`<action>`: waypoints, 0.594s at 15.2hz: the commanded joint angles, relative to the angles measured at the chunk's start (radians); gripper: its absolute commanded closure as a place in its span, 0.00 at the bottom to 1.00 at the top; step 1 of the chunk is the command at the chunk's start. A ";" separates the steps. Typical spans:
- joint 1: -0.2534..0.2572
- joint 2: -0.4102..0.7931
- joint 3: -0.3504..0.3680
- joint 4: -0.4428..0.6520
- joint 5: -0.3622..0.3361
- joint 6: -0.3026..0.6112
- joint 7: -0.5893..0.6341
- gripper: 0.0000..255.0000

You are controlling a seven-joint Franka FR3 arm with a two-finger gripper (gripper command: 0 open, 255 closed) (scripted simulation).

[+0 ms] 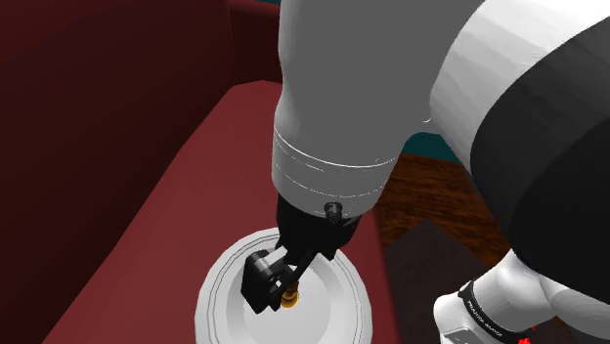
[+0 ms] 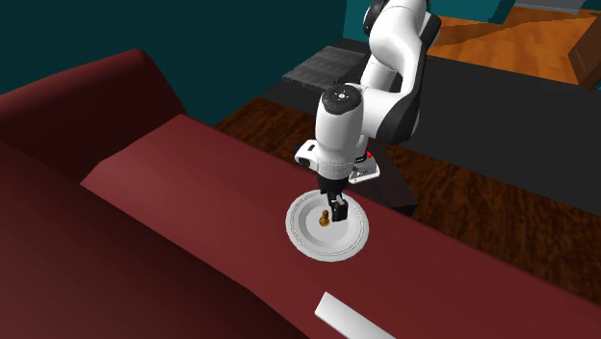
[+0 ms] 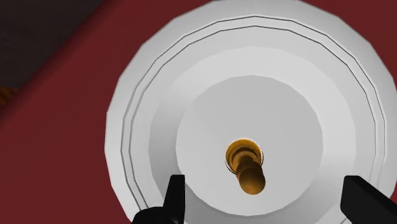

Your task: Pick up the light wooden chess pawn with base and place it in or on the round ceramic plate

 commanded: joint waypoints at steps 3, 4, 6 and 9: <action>-0.003 -0.004 -0.008 0.054 -0.004 -0.059 0.002 0.00; -0.003 -0.004 -0.008 0.054 -0.004 -0.059 0.002 0.00; -0.003 -0.004 -0.008 0.054 -0.004 -0.059 0.002 0.00; -0.003 -0.004 -0.008 0.054 -0.004 -0.058 0.002 0.00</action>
